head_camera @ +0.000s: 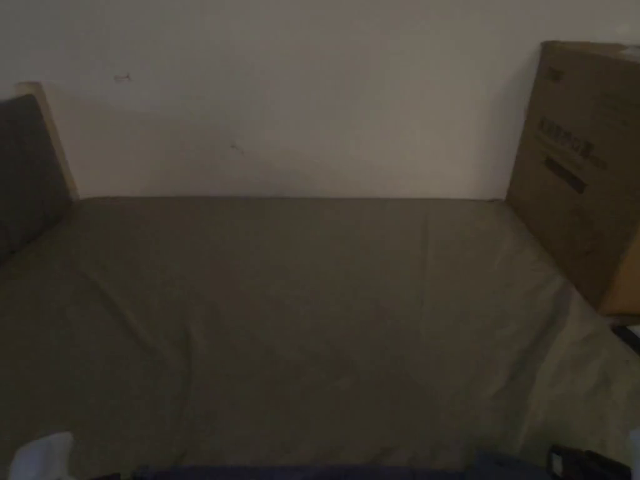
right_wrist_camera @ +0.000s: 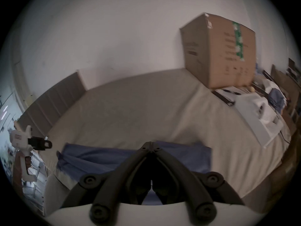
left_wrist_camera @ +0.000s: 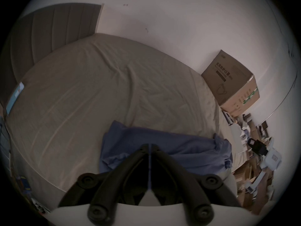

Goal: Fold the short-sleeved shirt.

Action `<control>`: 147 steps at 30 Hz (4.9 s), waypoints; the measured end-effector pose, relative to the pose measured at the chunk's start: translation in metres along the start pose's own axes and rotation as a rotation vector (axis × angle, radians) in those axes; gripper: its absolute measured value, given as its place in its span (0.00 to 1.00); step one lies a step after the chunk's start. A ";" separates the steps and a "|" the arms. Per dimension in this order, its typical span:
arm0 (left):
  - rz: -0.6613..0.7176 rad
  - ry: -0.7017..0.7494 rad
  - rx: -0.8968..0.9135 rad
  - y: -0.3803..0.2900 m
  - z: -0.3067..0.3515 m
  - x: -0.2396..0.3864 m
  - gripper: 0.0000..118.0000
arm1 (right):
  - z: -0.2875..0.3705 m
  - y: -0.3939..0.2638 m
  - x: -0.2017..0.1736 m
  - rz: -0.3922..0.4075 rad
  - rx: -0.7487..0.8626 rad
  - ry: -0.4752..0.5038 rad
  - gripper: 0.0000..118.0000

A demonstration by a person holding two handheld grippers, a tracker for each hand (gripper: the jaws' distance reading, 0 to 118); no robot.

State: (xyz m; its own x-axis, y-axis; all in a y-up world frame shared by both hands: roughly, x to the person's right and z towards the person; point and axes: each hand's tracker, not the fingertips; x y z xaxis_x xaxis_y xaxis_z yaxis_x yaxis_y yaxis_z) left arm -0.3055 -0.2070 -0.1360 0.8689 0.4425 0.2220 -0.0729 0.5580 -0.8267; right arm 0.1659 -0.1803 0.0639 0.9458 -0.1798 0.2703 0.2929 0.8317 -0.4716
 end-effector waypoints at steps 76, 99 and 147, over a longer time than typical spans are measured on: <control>-0.072 -0.223 -0.357 0.007 -0.133 0.166 0.33 | 0.002 -0.059 0.057 -0.253 -0.138 0.021 0.00; -0.172 -0.371 -0.641 -0.100 -0.196 0.235 0.00 | 0.011 -0.063 0.056 -0.228 -0.158 0.009 0.00; 0.141 -0.577 -0.537 -0.037 -0.188 0.063 0.09 | -0.010 -0.052 -0.007 -0.153 -0.222 0.041 0.00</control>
State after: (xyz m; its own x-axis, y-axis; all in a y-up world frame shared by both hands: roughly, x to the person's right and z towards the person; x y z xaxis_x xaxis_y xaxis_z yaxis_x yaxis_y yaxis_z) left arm -0.1559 -0.3322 -0.1887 0.4677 0.8591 0.2078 0.2099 0.1204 -0.9703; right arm 0.1450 -0.2274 0.0783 0.8919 -0.3188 0.3206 0.4517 0.6585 -0.6019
